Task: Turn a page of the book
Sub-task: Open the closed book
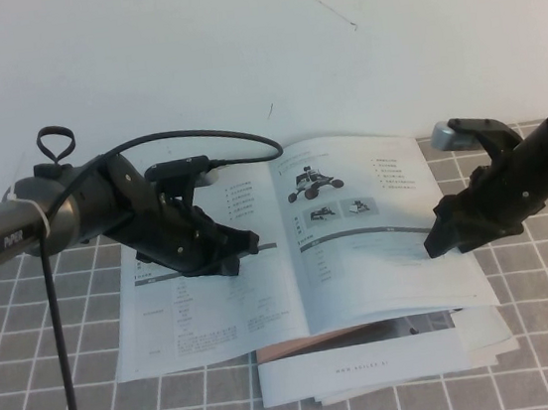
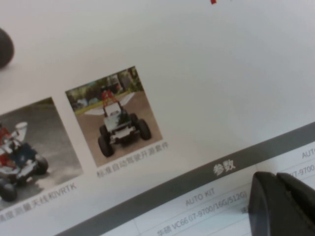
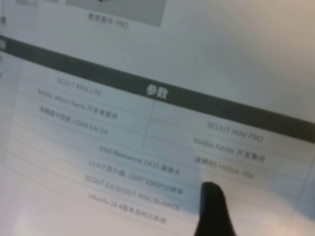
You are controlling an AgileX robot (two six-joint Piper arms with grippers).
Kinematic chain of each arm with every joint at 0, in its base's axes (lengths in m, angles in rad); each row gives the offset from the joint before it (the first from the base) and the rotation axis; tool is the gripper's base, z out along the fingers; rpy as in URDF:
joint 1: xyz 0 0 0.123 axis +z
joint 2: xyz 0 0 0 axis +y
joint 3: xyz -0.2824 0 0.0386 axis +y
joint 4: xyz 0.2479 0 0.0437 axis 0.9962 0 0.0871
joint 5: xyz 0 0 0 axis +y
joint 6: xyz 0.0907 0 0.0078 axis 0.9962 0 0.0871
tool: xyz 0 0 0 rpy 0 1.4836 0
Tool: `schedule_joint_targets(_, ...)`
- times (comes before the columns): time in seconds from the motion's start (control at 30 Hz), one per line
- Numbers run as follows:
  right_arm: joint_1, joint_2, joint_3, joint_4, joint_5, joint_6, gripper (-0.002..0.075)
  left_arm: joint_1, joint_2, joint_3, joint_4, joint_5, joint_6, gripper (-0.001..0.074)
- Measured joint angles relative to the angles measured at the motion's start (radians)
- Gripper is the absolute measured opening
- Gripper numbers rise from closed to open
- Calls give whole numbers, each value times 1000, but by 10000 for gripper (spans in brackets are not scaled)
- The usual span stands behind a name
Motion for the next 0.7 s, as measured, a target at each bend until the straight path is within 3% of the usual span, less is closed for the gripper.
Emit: schedule_joint_targets(0.7,-10,20,-72,-31,-6,4,433,0,1,0,6,14,2,-4)
